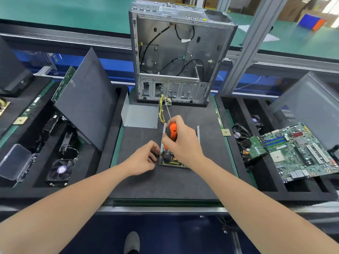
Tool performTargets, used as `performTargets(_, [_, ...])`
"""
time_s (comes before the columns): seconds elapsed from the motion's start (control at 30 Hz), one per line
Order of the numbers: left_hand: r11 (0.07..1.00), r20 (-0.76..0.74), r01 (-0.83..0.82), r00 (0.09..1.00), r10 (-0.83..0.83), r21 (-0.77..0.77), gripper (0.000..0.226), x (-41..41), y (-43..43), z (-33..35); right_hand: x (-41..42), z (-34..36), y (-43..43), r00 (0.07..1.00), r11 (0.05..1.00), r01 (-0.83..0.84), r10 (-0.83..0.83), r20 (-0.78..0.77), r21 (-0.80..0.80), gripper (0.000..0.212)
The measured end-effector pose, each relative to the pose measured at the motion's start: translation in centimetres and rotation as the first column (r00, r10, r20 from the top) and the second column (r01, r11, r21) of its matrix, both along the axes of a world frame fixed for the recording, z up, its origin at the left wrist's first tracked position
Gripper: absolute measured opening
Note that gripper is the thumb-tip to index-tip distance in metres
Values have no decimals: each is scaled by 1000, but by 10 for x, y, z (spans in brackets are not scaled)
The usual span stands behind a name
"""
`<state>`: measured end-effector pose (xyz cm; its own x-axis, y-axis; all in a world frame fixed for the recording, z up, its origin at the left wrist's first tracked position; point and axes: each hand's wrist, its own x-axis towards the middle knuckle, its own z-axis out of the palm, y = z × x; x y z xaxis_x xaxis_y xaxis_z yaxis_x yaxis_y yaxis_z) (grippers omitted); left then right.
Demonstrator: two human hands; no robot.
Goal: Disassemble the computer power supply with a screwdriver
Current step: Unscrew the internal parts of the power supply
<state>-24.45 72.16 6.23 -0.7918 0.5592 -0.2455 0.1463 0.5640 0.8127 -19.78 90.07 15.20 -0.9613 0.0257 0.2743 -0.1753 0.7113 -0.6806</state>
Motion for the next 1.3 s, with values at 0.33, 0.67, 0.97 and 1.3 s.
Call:
performTargets(0.33, [1000, 7, 4, 1000, -4, 17, 51, -2, -1, -3, 1, -3, 0, 1000, 999, 14, -14, -3, -29, 27])
performTargets(0.67, [1000, -21, 6, 1000, -6, 21, 49, -2, -1, -8, 2, -2, 0, 1000, 1000, 3, -3, 6, -16, 27])
performTargets(0.97, [1000, -69, -3, 998, 4, 15, 52, -2, -1, -15, 1, -3, 0, 1000, 1000, 17, -17, -11, 8, 28])
performTargets(1.3, [997, -100, -52, 993, 57, 58, 56, 3, 1, -19, -1, 2, 5, 989, 990, -142, 141, 33, 23, 28])
